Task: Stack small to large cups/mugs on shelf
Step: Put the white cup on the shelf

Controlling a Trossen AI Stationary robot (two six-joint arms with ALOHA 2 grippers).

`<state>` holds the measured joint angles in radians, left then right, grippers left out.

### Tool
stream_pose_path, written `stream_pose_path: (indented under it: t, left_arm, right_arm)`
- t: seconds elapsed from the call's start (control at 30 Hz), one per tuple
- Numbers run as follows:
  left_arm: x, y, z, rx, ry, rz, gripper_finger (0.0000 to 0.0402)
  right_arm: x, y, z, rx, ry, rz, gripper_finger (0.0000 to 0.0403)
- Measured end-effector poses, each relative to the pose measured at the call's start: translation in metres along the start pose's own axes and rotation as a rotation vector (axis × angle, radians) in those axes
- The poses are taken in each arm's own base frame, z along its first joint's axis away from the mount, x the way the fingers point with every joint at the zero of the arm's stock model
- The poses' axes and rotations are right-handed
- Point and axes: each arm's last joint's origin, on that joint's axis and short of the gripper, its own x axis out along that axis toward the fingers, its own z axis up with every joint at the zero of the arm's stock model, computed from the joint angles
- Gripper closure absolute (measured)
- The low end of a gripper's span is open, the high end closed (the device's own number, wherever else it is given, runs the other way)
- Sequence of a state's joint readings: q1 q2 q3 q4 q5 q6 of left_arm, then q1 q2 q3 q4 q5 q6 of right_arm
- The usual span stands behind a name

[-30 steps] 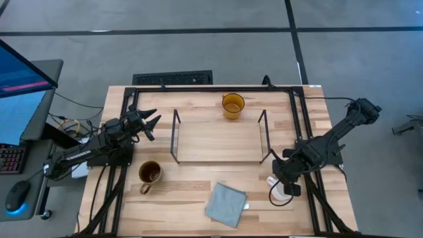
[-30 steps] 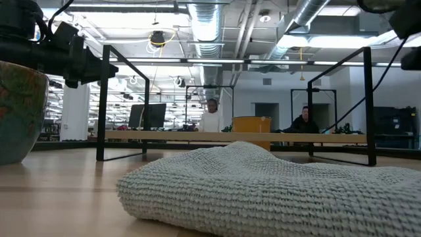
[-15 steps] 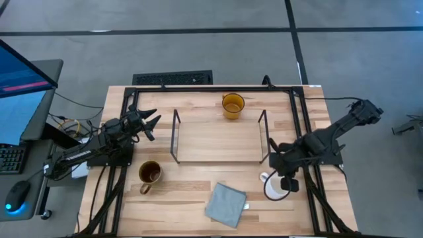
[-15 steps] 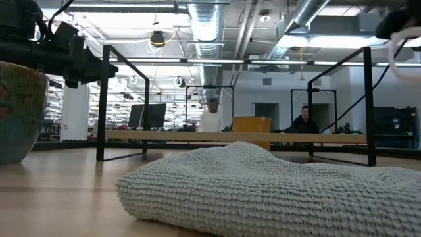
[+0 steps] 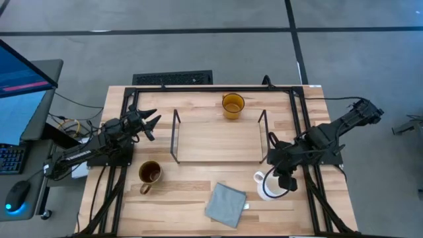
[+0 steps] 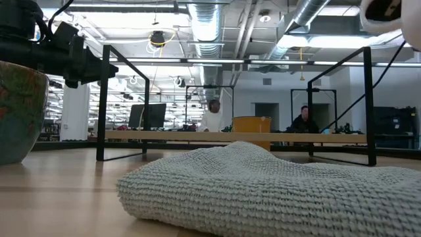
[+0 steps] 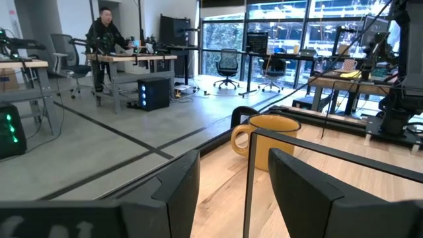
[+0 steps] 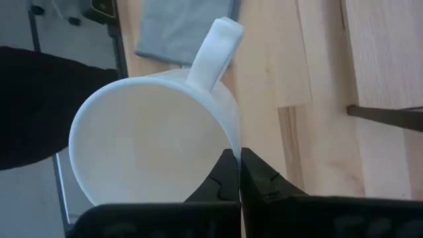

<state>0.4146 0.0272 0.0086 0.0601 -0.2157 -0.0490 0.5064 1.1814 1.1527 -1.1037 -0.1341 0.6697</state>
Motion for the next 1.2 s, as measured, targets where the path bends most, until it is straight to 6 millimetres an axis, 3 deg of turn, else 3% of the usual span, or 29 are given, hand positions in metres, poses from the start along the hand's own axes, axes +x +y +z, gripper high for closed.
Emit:
stream_pose_path:
  t: [0.47,0.97,1.2]
  left_arm:
    - [0.000,0.000,0.000,0.000,0.000,0.000,0.0230]
    - [0.000,0.000,0.000,0.000,-0.001,0.000,0.0230]
    - [0.000,0.000,0.000,0.000,-0.001,0.000,0.0230]
  right_arm:
    - [-0.012,0.007,0.019,-0.019,-0.149,0.091,0.0397]
    - [-0.024,-0.027,0.054,-0.062,-0.334,0.080,0.0397]
    - [-0.034,-0.046,0.072,0.000,-0.454,0.103,0.0397]
